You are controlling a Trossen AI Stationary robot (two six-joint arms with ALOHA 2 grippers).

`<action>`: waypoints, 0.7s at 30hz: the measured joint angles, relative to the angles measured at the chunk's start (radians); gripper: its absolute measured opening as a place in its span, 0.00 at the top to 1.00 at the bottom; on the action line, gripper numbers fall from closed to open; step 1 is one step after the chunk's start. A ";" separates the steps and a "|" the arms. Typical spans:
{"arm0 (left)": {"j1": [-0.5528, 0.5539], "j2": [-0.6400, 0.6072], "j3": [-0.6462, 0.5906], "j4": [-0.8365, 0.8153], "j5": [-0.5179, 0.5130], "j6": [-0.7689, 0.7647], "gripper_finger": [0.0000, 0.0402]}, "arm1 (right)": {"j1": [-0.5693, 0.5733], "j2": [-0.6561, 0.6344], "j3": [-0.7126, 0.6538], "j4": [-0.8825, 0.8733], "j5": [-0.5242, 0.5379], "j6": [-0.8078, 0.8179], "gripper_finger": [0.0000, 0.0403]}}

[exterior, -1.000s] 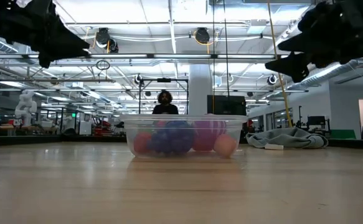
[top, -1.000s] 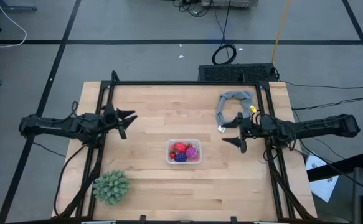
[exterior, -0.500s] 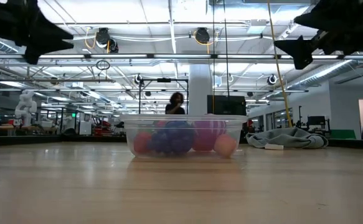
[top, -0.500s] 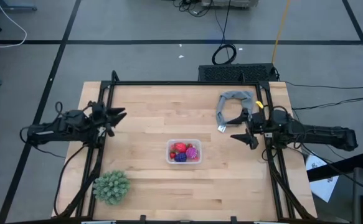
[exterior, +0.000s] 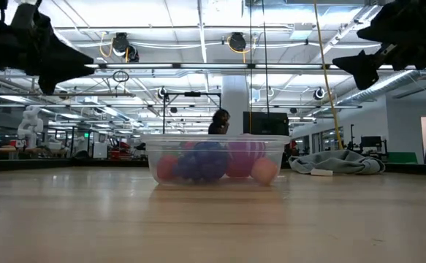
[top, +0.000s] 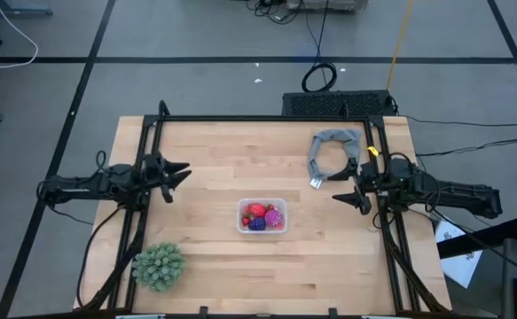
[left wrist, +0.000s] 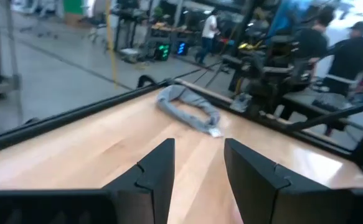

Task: Pick and placing Produce into tupperware
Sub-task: Return to Home Position

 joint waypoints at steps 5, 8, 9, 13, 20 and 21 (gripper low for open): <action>-0.035 0.000 -0.033 0.079 0.038 0.053 0.64 | 0.001 -0.005 -0.054 0.053 -0.001 0.022 0.23; -0.061 0.000 -0.061 0.113 0.052 0.071 0.64 | 0.001 -0.005 -0.127 0.148 -0.001 0.043 0.23; -0.070 0.000 -0.078 0.133 0.052 0.079 0.64 | 0.000 -0.005 -0.143 0.170 -0.002 0.058 0.23; -0.089 0.000 -0.104 0.182 0.057 0.116 0.64 | 0.000 -0.004 -0.160 0.220 -0.029 0.079 0.23; -0.138 0.002 -0.104 0.167 0.117 0.186 0.64 | 0.000 -0.022 -0.141 0.209 -0.158 0.010 0.23; -0.142 0.002 -0.104 0.166 0.117 0.192 0.64 | 0.000 -0.025 -0.141 0.206 -0.157 0.007 0.23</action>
